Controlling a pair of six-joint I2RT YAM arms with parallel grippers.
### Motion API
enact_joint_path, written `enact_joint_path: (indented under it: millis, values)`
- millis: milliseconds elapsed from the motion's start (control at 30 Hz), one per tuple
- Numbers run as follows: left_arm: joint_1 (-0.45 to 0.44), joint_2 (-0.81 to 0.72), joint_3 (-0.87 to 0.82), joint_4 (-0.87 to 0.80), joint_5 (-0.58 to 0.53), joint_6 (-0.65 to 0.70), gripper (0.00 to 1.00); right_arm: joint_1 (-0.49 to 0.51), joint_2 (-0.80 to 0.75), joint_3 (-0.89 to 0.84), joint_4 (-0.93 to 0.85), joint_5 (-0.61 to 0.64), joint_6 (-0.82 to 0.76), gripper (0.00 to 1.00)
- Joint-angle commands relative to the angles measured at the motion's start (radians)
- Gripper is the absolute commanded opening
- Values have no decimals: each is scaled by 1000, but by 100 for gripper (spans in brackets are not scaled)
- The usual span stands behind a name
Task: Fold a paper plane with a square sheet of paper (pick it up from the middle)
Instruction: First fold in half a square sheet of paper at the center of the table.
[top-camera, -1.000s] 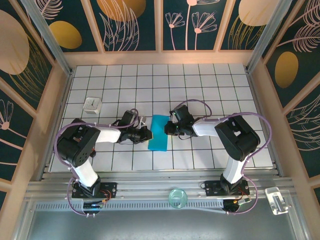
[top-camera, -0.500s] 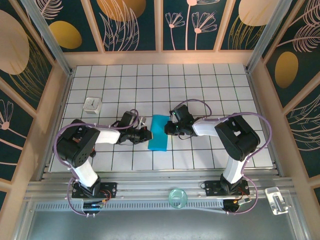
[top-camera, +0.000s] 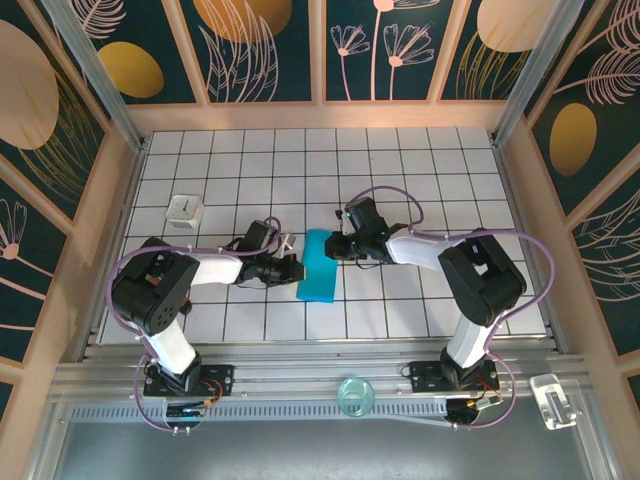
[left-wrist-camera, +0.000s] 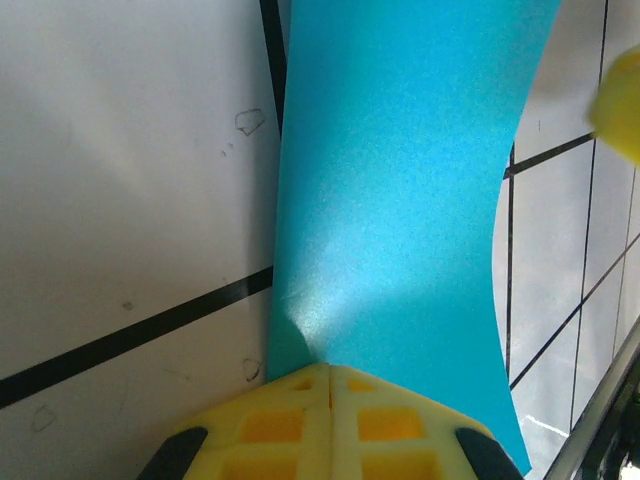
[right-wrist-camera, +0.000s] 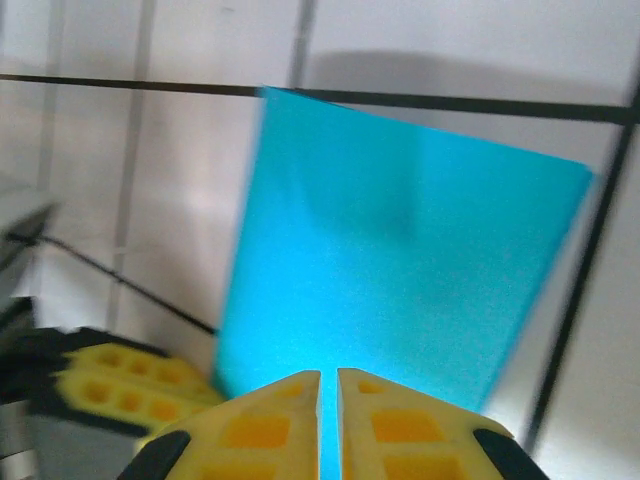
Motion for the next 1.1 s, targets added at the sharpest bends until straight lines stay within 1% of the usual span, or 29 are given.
enact_joint_path:
  millis: [0, 200, 300, 733, 1067]
  values:
    - [4, 63, -35, -227, -121, 55, 0, 15, -8, -4, 108, -119, 73, 12]
    - [4, 82, -25, -252, -144, 76, 0, 36, 84, 25, 212, -204, 170, 3]
    - [4, 86, -25, -255, -152, 79, 0, 44, 132, 44, 225, -224, 200, 0]
    - [4, 96, -23, -266, -176, 108, 0, 75, 230, 96, 201, -248, 207, 0]
    - [4, 112, -17, -301, -210, 143, 0, 64, 315, 162, 97, -176, 177, 0]
